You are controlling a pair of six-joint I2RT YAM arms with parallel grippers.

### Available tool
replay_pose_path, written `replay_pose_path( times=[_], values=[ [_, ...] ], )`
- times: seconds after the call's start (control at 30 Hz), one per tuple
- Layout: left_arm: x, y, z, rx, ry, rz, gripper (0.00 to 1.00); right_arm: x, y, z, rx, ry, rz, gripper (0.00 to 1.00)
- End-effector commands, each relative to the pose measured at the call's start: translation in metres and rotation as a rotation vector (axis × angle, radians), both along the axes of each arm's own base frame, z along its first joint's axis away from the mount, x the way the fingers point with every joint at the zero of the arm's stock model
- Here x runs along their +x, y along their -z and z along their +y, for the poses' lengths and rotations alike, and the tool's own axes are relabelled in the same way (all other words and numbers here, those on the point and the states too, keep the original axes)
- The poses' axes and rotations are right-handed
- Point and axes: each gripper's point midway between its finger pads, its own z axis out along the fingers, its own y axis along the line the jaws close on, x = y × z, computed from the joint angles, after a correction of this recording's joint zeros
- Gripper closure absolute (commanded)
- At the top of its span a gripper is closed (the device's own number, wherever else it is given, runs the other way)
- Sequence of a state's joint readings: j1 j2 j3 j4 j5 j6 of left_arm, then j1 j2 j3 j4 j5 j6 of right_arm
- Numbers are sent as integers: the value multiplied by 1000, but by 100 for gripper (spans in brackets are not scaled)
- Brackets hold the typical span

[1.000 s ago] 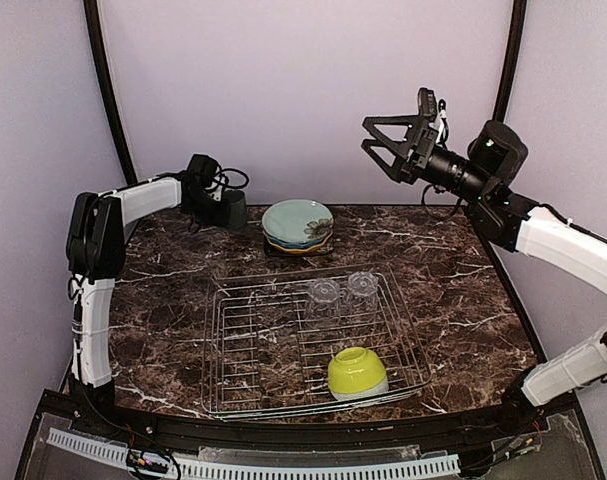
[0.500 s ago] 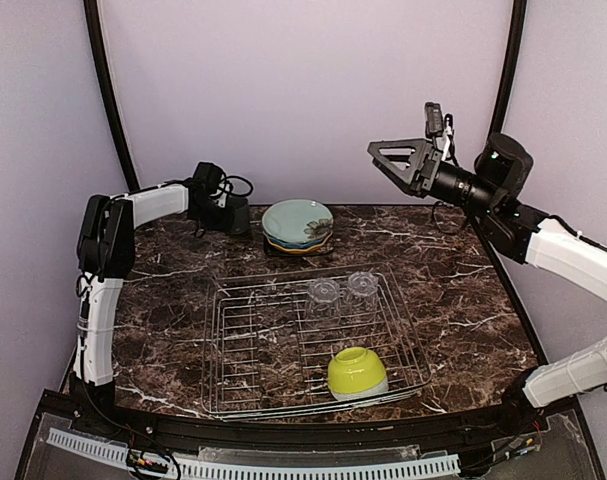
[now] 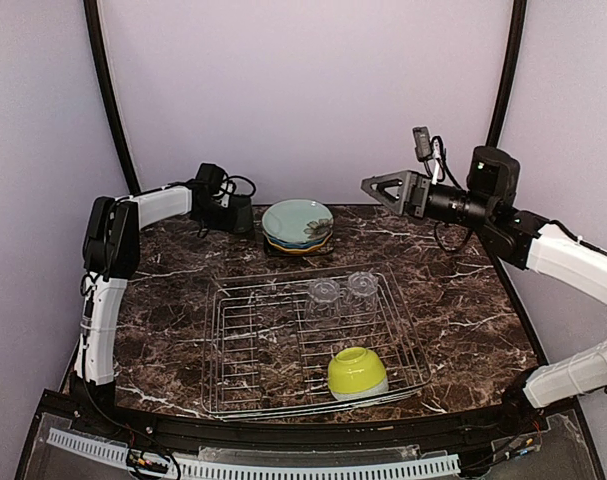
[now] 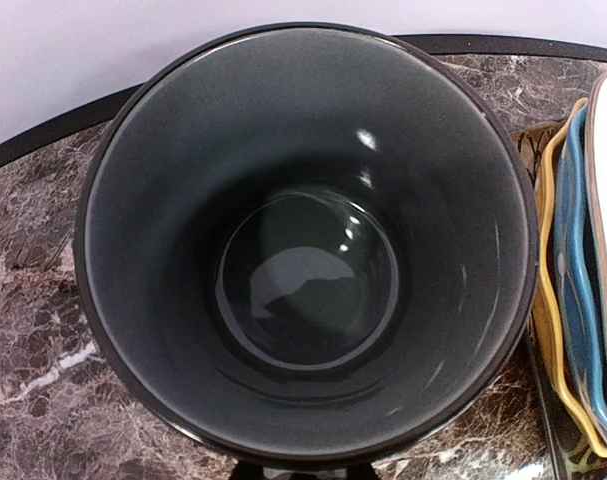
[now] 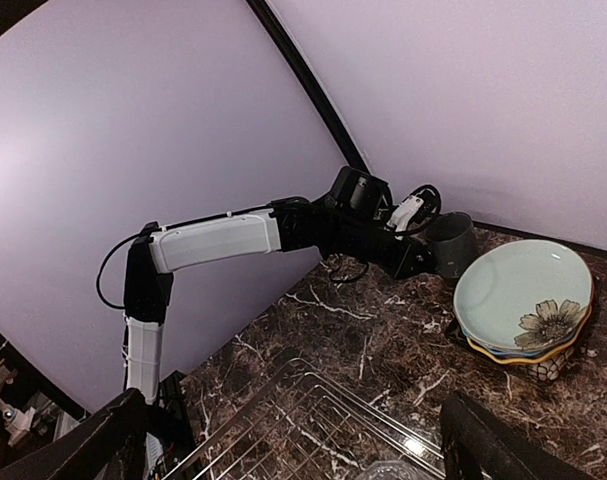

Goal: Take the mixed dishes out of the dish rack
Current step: Place the cup at the corner of the board.

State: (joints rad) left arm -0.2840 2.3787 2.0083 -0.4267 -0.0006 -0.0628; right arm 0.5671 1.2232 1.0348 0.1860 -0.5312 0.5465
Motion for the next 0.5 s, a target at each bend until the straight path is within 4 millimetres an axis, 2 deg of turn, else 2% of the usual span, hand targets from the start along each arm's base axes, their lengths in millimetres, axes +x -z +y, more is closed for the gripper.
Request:
replay_pose_path(
  times=[0.0,0.07,0.17,0.23,0.33,0.43,0.47],
  values=[
    [11,-21,-11,-55,37,-59,97,-4,8,-9,-50,24,-34,1],
    [10,-21,-13,-59,46,-55,88,-3,11,-10,-65,30,-35,1],
    [9,-23,-13,-60,50,-50,66,-3,15,-11,-91,36,-36,1],
    [8,-29,-14,-64,51,-49,59,-2,20,-12,-121,41,-41,1],
    [9,-47,-13,-68,45,-70,50,-2,26,-15,-168,52,-36,2],
    [4,-75,-10,-69,33,-100,32,-3,38,-18,-238,51,-15,2],
    [3,-81,-9,-70,29,-106,29,-4,41,-19,-261,49,-8,3]
  ],
)
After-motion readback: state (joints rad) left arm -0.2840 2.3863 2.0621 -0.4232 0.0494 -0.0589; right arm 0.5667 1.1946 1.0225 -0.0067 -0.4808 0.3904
